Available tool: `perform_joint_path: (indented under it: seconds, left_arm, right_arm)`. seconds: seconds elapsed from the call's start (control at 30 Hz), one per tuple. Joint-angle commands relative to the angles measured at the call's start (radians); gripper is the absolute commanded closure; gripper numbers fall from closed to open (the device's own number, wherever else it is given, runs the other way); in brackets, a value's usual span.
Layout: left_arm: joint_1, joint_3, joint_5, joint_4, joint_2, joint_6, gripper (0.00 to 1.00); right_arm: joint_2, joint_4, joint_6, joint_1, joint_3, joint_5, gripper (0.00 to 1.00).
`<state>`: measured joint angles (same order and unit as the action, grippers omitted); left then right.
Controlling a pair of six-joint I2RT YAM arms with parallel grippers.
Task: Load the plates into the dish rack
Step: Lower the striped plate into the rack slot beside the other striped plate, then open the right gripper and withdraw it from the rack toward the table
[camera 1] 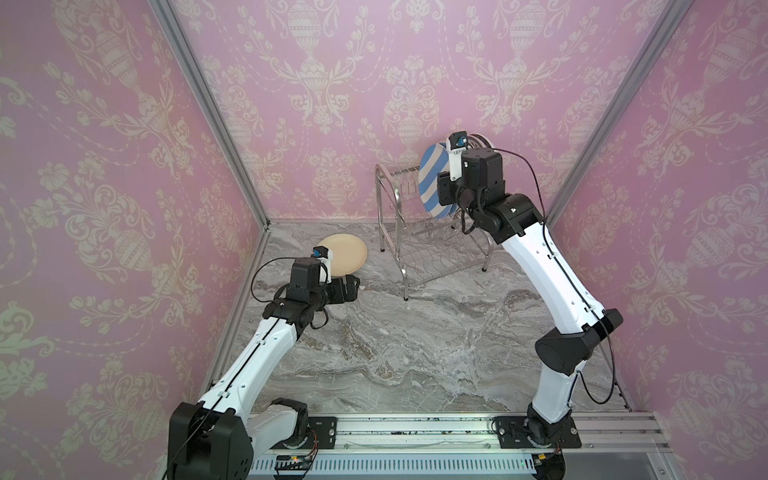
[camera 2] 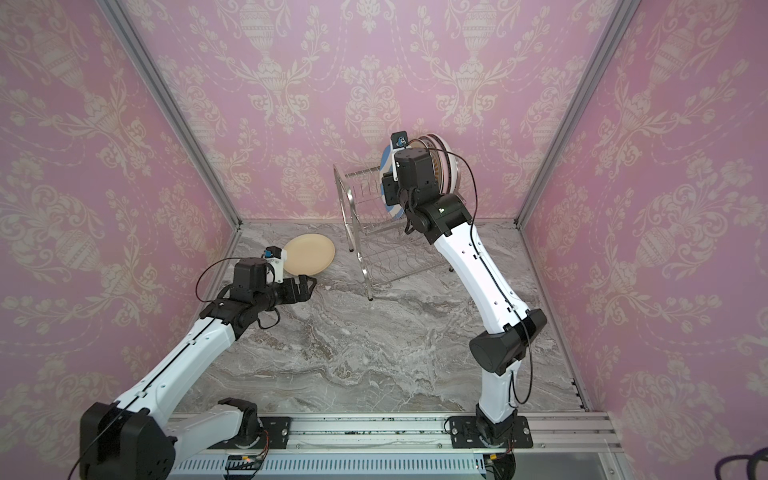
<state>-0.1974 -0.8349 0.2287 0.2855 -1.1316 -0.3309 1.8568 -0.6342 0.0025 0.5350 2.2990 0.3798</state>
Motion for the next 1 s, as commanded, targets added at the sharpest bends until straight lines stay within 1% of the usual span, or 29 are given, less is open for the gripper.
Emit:
perform_joint_path:
  seconds: [0.0, 0.13, 0.47, 0.63, 0.7, 0.73, 0.77, 0.83, 0.9, 0.97]
  left_arm:
    - [0.009, 0.003, -0.026, 0.028, 0.024, 0.023, 0.01]
    - [0.01, 0.006, -0.03, 0.029, 0.026, 0.024, 0.01]
    - [0.01, -0.018, -0.053, 0.041, 0.017, 0.023, 0.01]
    - [0.012, -0.053, -0.092, 0.067, -0.002, 0.034, 0.01]
    - [0.021, -0.095, -0.111, 0.083, -0.028, 0.044, 0.01]
    - [0.026, -0.121, -0.12, 0.091, -0.047, 0.048, 0.01]
    - [0.03, -0.152, -0.135, 0.099, -0.071, 0.057, 0.01]
    - [0.036, -0.214, -0.151, 0.103, -0.121, 0.079, 0.01]
    - [0.048, -0.285, -0.157, 0.1, -0.186, 0.098, 0.01]
    - [0.062, -0.361, -0.146, 0.104, -0.259, 0.116, 0.01]
  right_arm:
    - [-0.061, 0.005, -0.016, 0.013, -0.003, 0.017, 0.52]
    - [-0.08, 0.01, -0.022, 0.014, -0.015, 0.022, 0.5]
    - [-0.129, 0.012, -0.03, 0.026, -0.04, 0.028, 0.49]
    - [-0.2, 0.032, -0.032, 0.037, -0.121, 0.019, 0.47]
    - [-0.255, 0.046, -0.031, 0.037, -0.199, -0.039, 0.46]
    - [-0.283, 0.053, -0.027, 0.037, -0.241, -0.076, 0.43]
    - [-0.32, 0.059, -0.024, 0.037, -0.297, -0.13, 0.42]
    - [-0.392, 0.072, -0.02, 0.039, -0.411, -0.263, 0.41]
    - [-0.476, 0.079, -0.021, 0.043, -0.544, -0.428, 0.4]
    - [-0.548, 0.064, -0.002, 0.05, -0.664, -0.529, 0.36]
